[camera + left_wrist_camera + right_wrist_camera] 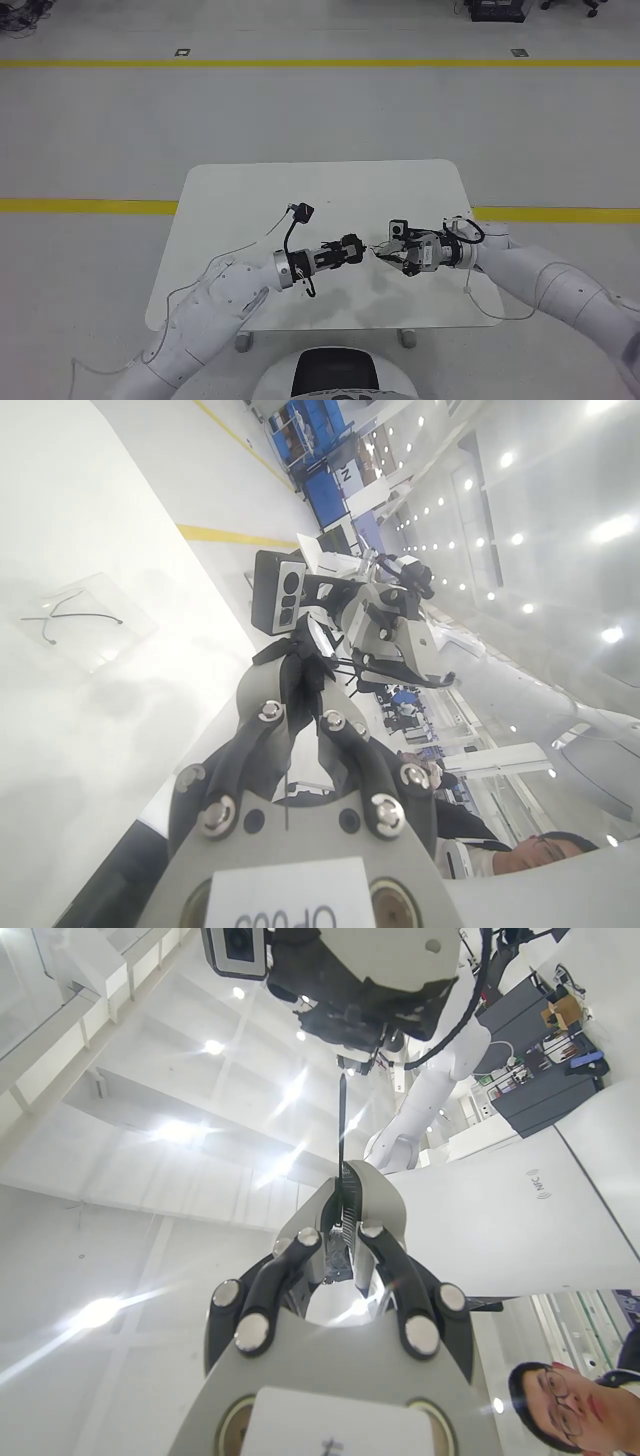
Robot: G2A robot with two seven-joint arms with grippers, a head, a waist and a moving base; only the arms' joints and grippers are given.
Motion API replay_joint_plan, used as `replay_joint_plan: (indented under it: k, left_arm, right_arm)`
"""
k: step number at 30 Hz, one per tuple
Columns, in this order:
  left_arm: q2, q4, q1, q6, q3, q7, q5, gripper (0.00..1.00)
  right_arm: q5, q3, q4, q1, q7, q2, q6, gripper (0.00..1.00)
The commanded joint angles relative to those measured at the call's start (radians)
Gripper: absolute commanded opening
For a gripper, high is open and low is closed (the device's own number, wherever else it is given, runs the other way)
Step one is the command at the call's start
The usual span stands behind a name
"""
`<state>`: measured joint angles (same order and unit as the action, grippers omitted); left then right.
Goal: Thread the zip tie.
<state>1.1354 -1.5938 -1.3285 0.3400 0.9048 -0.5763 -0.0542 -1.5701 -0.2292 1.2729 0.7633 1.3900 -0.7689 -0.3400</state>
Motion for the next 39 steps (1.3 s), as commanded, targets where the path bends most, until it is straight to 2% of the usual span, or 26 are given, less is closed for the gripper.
replay_joint_plan:
  k: [1, 39]
  left_arm:
    - [-0.001, -0.003, 0.0, 0.0, 0.003, -0.007, -0.003, 0.0]
    - [-0.004, -0.018, -0.007, 0.0, 0.01, -0.042, -0.034, 0.0]
  right_arm:
    - [0.0, 0.003, 0.0, 0.0, 0.0, 0.0, 0.0, 0.0]
    - [0.0, -0.005, -0.022, 0.009, 0.0, -0.02, 0.0, 0.0]
